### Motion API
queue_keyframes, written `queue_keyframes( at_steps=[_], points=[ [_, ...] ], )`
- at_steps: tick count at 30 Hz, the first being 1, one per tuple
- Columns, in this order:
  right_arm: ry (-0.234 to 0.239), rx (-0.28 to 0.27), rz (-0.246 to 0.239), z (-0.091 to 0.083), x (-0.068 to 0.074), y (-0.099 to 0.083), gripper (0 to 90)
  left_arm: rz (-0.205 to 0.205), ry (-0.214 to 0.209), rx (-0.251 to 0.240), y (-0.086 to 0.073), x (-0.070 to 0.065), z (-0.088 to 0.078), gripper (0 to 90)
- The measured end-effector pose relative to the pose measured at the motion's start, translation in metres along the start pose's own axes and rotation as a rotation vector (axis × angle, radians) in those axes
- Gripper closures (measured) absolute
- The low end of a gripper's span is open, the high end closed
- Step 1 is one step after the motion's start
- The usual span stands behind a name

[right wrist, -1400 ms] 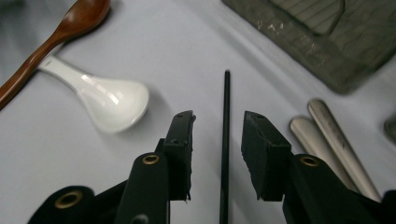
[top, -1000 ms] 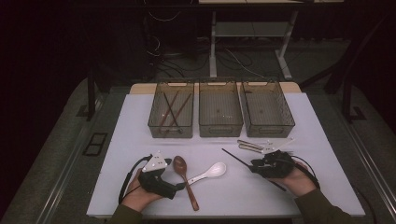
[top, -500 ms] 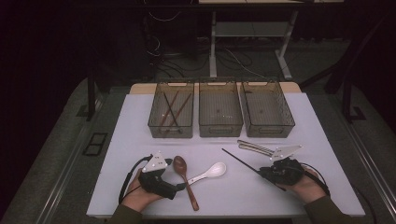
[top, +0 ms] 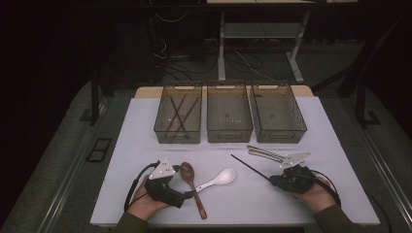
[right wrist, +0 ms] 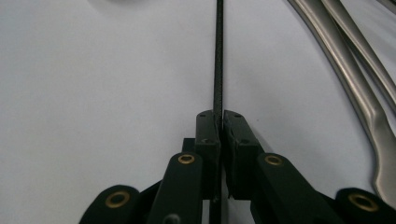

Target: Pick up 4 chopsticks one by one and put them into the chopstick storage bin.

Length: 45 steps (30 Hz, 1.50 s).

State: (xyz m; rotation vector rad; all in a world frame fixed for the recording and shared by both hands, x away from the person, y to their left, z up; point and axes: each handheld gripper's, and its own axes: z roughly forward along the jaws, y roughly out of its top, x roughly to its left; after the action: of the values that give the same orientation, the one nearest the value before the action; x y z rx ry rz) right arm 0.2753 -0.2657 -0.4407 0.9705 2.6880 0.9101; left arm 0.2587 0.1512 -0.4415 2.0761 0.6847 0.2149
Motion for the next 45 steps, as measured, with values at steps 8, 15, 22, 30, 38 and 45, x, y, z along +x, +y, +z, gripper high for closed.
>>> queue_keyframes(
  at_steps=[8, 15, 22, 30, 38, 45],
  points=[
    [0.011, -0.001, 0.043, 0.0, -0.002, 0.0, 85.7, 0.005, -0.002, 0.004, 0.0, 0.0, 0.0, 0.0],
    [0.043, -0.029, 0.053, -0.003, -0.007, 0.0, 85.7, 0.008, -0.004, 0.004, 0.001, 0.0, 0.001, 0.0],
    [0.064, -0.098, 0.06, -0.014, -0.012, 0.002, 85.6, 0.012, -0.005, -0.001, 0.001, 0.0, 0.001, 0.0],
    [0.086, -0.18, 0.061, -0.025, -0.015, 0.006, 85.5, 0.016, -0.007, -0.006, 0.001, -0.001, 0.001, 0.0],
    [0.103, -0.242, 0.052, -0.032, -0.02, 0.017, 85.5, 0.019, -0.015, -0.011, 0.001, 0.0, 0.001, 0.0],
    [0.107, -0.276, 0.039, -0.035, -0.021, 0.03, 85.5, 0.015, -0.02, -0.018, 0.0, 0.001, 0.0, 0.0]
  ],
)
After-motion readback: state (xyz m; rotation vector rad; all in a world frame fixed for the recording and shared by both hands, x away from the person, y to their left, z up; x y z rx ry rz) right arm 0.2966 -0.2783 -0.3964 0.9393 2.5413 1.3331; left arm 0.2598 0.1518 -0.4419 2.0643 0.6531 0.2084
